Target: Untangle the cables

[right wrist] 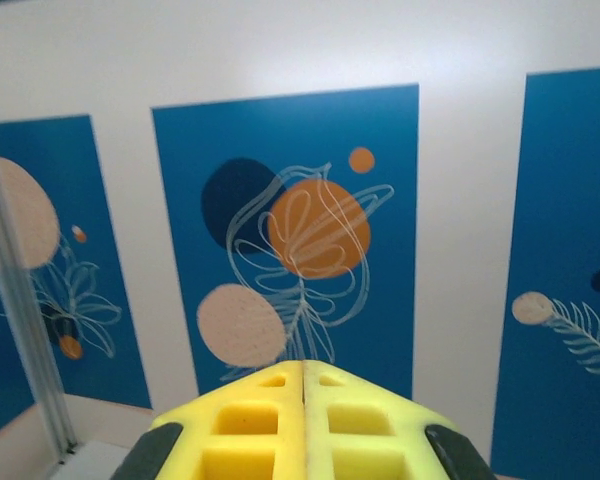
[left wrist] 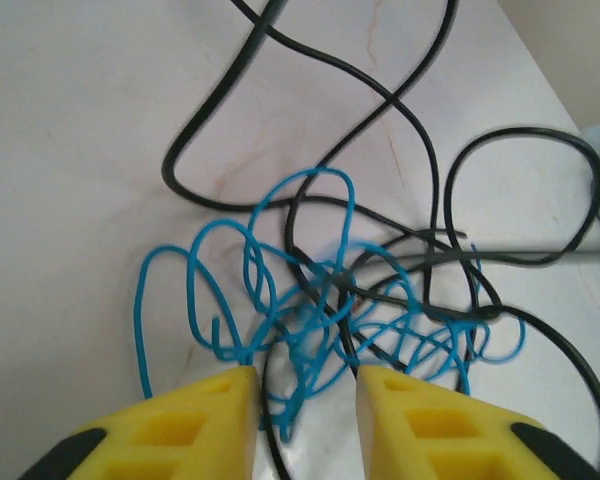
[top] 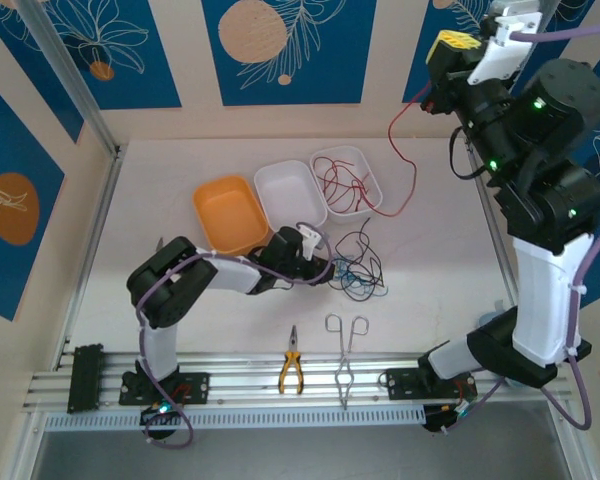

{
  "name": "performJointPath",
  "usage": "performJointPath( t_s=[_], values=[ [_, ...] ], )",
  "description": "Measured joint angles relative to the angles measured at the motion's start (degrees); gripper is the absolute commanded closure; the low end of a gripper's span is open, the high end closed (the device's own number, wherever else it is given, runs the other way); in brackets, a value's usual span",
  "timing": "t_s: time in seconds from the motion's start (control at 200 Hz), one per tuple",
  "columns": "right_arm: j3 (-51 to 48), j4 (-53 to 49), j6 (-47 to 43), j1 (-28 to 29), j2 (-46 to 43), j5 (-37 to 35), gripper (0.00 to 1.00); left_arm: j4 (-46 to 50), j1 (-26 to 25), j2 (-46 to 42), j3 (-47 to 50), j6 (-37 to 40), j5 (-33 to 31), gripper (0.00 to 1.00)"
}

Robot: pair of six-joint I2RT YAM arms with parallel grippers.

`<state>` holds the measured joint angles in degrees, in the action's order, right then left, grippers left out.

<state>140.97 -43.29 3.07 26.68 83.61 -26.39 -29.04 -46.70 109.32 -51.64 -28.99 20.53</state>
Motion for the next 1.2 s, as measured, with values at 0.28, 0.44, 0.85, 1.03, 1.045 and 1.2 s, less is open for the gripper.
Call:
performJointPath(
  t_s=[0.28,0.44,0.85,1.03,1.045,1.2],
  values=[
    [-0.9,-0.9,4.0,-8.2,6.9,4.3,1.00,1.7,0.0,-13.2,3.9,0.9,-0.9,0.13],
    [0.1,-0.9,5.1,-10.0,11.4,5.7,1.00,4.4,0.0,-20.4,5.3,1.6,-2.8,0.00],
    [9.2,-1.4,6.3,-12.0,26.1,7.0,1.00,13.9,0.0,-35.5,9.0,6.1,-13.0,0.00],
    [10.9,-1.0,6.8,-12.2,30.9,7.2,1.00,17.1,0.0,-38.7,9.4,8.2,-17.5,0.00],
    [10.9,-0.9,6.9,-12.2,31.1,7.2,1.00,17.4,0.0,-38.8,9.4,8.3,-17.8,0.00],
    [11.3,-0.5,8.2,-12.5,34.9,7.4,1.00,18.5,0.0,-39.3,10.3,8.6,-20.1,0.00]
  ],
)
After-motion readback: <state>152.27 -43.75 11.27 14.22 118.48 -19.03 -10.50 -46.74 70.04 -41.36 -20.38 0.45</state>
